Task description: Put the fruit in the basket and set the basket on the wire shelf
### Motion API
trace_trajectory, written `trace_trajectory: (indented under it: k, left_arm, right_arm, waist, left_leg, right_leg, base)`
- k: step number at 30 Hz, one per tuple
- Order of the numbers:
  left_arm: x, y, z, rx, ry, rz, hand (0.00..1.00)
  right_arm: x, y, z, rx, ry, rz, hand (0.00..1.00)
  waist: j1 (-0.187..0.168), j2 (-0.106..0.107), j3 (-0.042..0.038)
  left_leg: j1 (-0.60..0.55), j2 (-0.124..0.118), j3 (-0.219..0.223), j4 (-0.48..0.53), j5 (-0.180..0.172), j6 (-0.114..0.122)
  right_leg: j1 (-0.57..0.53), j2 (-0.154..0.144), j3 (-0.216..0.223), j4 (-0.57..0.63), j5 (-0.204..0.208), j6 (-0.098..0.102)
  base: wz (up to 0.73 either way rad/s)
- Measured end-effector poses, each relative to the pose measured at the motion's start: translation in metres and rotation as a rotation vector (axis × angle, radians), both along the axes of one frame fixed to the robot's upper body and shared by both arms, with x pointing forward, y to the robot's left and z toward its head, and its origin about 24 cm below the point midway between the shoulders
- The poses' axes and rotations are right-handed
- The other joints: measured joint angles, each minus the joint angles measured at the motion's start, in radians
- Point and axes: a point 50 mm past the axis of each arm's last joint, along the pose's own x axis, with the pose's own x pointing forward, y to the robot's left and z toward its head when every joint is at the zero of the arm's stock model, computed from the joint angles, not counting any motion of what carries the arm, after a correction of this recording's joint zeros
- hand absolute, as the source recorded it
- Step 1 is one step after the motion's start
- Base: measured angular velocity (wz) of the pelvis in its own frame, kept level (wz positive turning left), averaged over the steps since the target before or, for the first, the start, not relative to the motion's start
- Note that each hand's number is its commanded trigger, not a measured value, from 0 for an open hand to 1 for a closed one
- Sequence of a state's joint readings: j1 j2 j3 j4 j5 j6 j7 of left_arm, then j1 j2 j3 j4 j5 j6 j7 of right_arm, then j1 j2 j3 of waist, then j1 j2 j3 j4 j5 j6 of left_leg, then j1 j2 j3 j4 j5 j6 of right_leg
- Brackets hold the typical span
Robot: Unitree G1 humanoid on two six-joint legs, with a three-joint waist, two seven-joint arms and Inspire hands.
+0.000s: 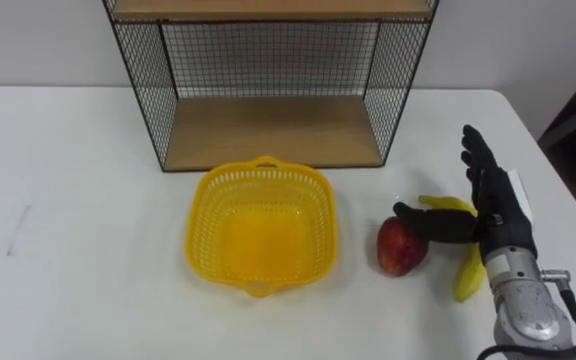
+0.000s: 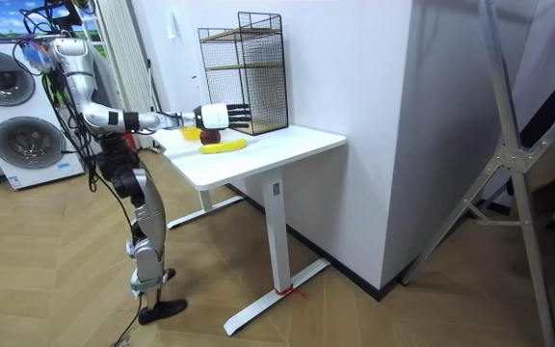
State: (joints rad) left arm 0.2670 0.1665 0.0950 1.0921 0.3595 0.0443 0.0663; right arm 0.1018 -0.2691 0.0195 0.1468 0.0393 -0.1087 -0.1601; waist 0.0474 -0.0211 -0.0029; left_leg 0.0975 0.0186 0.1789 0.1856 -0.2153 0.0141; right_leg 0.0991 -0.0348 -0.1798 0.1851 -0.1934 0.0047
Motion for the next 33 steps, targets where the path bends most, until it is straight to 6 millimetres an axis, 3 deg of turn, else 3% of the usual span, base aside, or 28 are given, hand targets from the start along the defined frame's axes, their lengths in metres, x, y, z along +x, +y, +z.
trace_trajectory:
  k: [12, 33]
  left_arm:
    - [0.002, -0.001, 0.0, -0.018, -0.003, -0.005, 0.0]
    - [0.0, -0.004, -0.002, -0.028, 0.015, -0.017, 0.0]
  right_arm:
    - [0.0, 0.015, -0.004, 0.012, 0.02, 0.08, 0.0]
    - [0.001, 0.036, 0.001, 0.108, 0.011, 0.222, 0.0]
  waist:
    - [0.012, -0.013, -0.0018]
    - [0.011, -0.003, 0.0004]
  left_leg:
    - [-0.001, 0.0, -0.004, -0.003, 0.0, 0.0]
    - [-0.018, 0.003, -0.018, 0.004, -0.001, -0.002]
  right_leg:
    - [0.003, 0.0, -0.011, -0.015, 0.004, 0.0]
    - [0.005, 0.002, -0.015, -0.011, 0.007, -0.002]
  base:
    - [0.0]
    - [0.01]
